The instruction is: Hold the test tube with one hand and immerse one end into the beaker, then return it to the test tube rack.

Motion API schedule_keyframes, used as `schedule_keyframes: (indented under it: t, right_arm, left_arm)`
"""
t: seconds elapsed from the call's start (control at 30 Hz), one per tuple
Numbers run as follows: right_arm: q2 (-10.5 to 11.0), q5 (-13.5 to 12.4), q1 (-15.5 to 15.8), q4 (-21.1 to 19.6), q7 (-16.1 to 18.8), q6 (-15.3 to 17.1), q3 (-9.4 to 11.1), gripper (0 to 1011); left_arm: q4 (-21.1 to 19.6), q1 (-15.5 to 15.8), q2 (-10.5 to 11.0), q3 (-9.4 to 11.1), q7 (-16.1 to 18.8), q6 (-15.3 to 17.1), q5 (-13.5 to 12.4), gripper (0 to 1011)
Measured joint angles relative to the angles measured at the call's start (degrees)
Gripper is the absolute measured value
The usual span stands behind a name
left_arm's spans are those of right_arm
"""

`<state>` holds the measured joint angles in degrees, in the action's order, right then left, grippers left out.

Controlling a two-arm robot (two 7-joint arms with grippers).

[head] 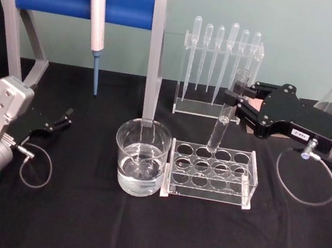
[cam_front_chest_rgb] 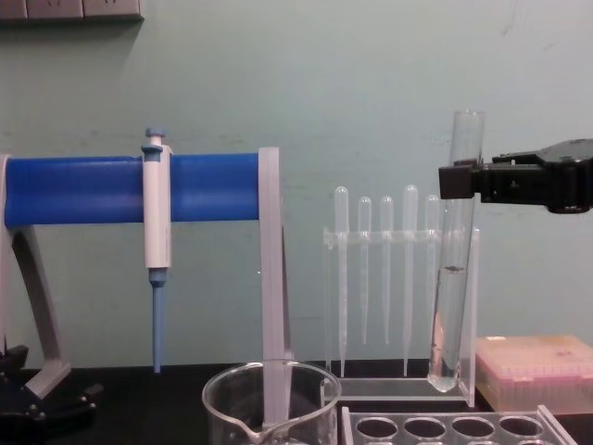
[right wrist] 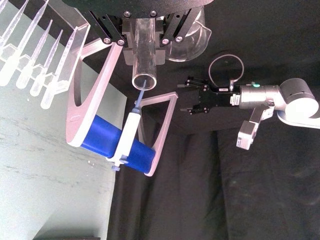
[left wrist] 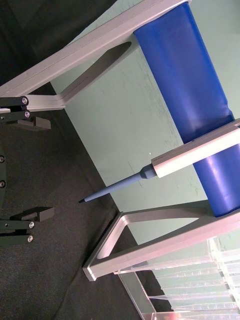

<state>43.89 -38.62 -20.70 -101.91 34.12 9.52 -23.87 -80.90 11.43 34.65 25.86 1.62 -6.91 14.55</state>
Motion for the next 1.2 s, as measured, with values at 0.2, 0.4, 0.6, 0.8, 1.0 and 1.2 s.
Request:
schedule_keyframes:
  t: [0.2,0.4,0.6,0.8,1.0,1.2]
  right_arm:
    - [0.00,0.00,0.00,0.00,0.00,0.00,0.00,242]
    - [0.00,0.00,0.00,-0.01,0.00,0.00,0.00,242]
    - [0.00,0.00,0.00,-0.01,0.00,0.00,0.00,242]
    - [0.00,0.00,0.00,0.00,0.00,0.00,0.00,242]
    - [0.00,0.00,0.00,0.00,0.00,0.00,0.00,242]
    - [0.00,0.00,0.00,0.00,0.00,0.00,0.00,242]
  left_arm:
    - [0.00,0.00,0.00,0.00,0.00,0.00,0.00,1000]
    - [0.00,0.00,0.00,0.00,0.00,0.00,0.00,1000]
    - [0.00,0.00,0.00,0.00,0.00,0.00,0.00,1000]
    - [0.00,0.00,0.00,0.00,0.00,0.00,0.00,1000]
    - [0.00,0.00,0.00,0.00,0.00,0.00,0.00,1000]
    - [0.00,0.00,0.00,0.00,0.00,0.00,0.00,1000]
